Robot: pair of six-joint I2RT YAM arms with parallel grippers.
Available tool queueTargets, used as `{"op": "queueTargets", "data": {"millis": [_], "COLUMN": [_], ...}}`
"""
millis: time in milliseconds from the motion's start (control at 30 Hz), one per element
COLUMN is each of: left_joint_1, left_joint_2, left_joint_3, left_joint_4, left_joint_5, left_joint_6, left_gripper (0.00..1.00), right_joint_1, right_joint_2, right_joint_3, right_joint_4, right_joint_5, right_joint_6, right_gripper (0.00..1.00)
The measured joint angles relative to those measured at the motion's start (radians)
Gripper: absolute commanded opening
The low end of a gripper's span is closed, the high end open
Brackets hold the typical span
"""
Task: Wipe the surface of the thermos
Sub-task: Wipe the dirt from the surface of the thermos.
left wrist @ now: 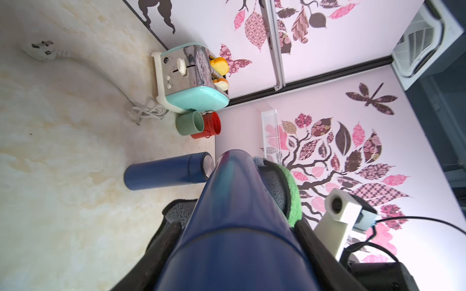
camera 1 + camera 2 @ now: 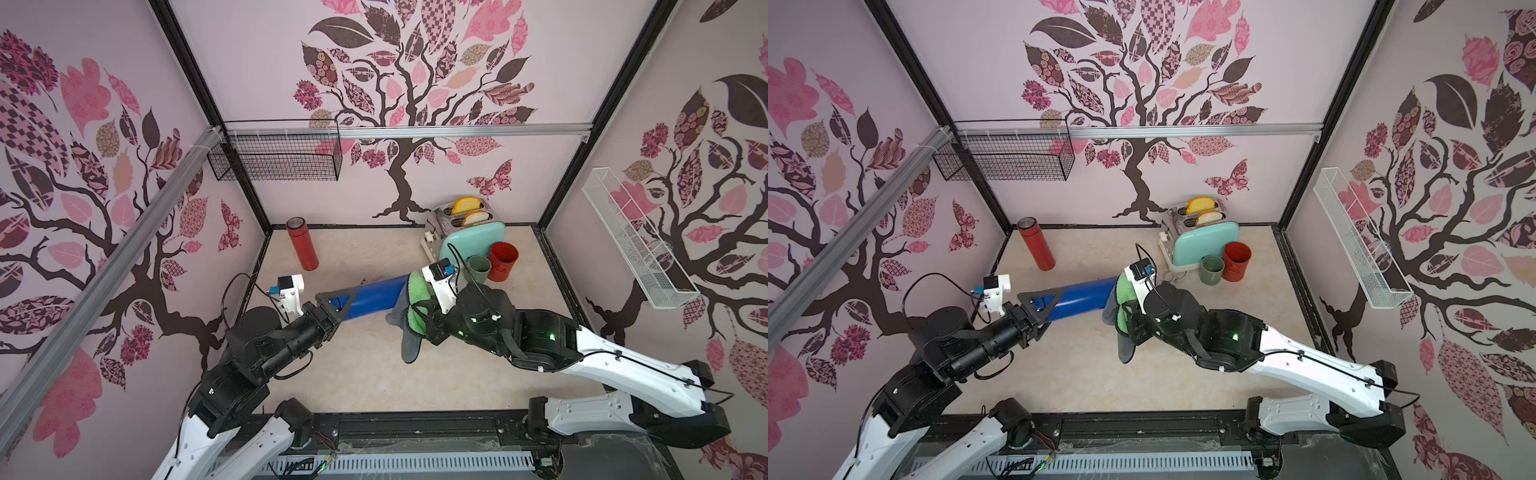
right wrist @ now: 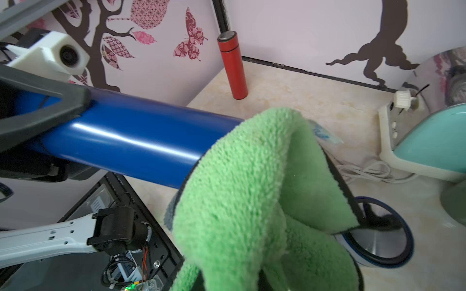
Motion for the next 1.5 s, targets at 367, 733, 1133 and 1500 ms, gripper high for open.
{"op": "queueTargets", "data": {"millis": [367, 733, 1133, 1500], "left_joint_1": [0.000, -0.002, -0.002, 0.000], "left_joint_2": [0.027, -0.190, -0.174, -0.216], "left_joint_3": [-0.160, -0.273, -0.341, -0.367], "left_joint_4": [0.258, 0.280, 0.301, 0.301], "left_joint_5": [0.040, -0.008, 0.004, -0.007], "left_joint_6": [-0.173, -0.214, -0.255, -0.270], "left_gripper": [0.00, 0.00, 0.00, 0.00], "right_joint_1": [0.147, -0.038, 0.202, -0.039], "right_joint_2": [0.259, 0.014, 0.278, 0.085], "right_joint_3": [0.140, -0.105, 0.087, -0.133], "right_joint_4": [0.043, 0.048, 0.096, 0.119], "right_joint_5": [-0.035, -0.019, -0.018, -0.035], "right_joint_6": [-0.033, -0.005, -0.028, -0.023], "right_gripper": [0.00, 0.00, 0.00, 0.00]}}
